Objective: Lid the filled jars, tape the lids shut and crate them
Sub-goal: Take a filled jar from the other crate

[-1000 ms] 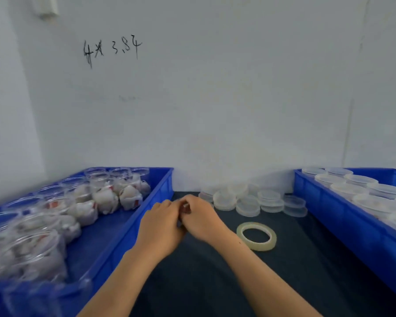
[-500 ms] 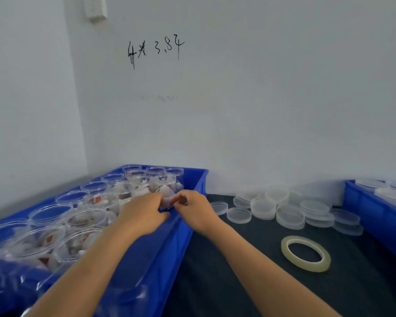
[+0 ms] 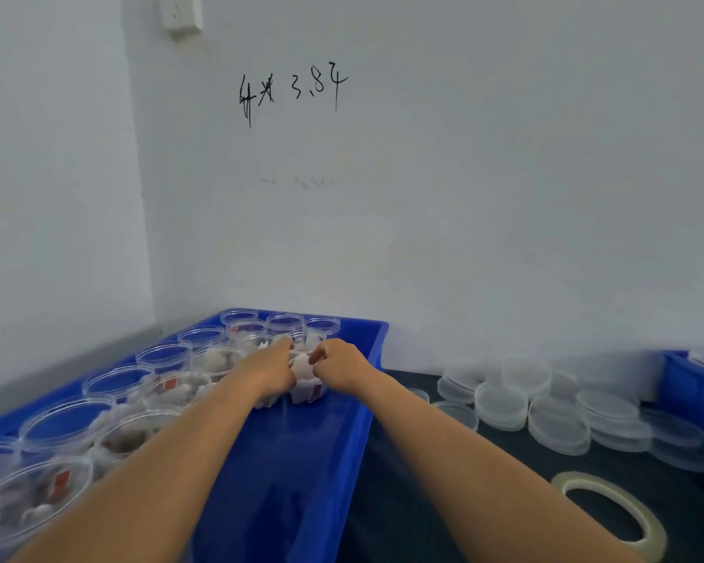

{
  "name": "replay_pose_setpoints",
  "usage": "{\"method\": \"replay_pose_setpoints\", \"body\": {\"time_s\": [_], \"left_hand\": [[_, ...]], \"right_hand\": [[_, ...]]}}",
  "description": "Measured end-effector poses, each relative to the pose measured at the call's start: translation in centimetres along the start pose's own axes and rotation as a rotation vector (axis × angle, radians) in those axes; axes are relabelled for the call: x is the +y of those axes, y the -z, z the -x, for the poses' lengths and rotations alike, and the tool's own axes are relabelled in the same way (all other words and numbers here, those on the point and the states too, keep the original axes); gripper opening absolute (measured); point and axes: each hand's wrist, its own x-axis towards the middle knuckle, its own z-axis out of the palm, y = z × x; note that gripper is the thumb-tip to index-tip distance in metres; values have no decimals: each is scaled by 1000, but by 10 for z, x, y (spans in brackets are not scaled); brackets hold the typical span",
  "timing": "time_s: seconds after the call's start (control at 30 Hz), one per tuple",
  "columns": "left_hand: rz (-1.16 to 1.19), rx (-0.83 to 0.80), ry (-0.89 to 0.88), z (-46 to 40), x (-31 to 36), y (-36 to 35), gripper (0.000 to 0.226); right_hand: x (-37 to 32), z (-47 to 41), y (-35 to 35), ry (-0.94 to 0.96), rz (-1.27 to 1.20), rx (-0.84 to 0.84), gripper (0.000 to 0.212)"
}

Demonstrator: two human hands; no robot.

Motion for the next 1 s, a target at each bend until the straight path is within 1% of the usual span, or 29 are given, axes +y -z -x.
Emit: {"method": "replay_pose_setpoints", "body": {"time_s": [0.07, 0.1, 0.23, 0.33, 0.37, 0.4, 0.47, 0.5, 0.53, 0.63, 0.7, 0.77, 0.83, 0.93, 1.0], "left_hand": [[-15, -36, 19, -24, -4, -4, 74], [-28, -44, 27, -36, -6, -7, 79], [-54, -55, 63, -74, -8, -26, 87], [-6, -65, 69, -91, -11, -40, 87], [11, -56, 59, -95, -12, -44, 81], [24, -31, 46, -98, -15, -47, 69], [16, 53, 22, -101, -19, -51, 34], [-10, 92, 8, -101, -20, -53, 22], [-20, 134, 0, -101, -19, -55, 18], [52, 221, -15, -94, -13, -55, 26], [27, 260, -60, -83, -6, -50, 24], [8, 299, -101, -71, 0, -39, 20], [66, 342, -145, -56, 12, -21, 17], [119, 461, -242, -30, 40, 8, 16], [138, 523, -309, -11, 64, 22, 17]], "right_hand": [[8, -23, 2, -13, 44, -27, 33], [12, -33, 3, -20, 62, -44, 35], [25, -67, -2, -37, 102, -112, 54], [31, -84, -5, -51, 126, -179, 65], [33, -88, -6, -48, 139, -194, 65], [34, -91, -6, -43, 153, -203, 64], [37, -94, -10, -27, 185, -195, 56], [39, -94, -12, -9, 219, -168, 49], [40, -93, -14, 8, 267, -125, 43], [42, -87, -16, 28, 392, 21, 31], [41, -79, -12, 40, 402, 67, 29], [37, -69, -2, 65, 364, 126, 29], [30, -56, 12, 107, 308, 198, 30], [20, -28, 41, 168, 205, 306, 23], [18, -6, 65, 192, 106, 361, 22]]}}
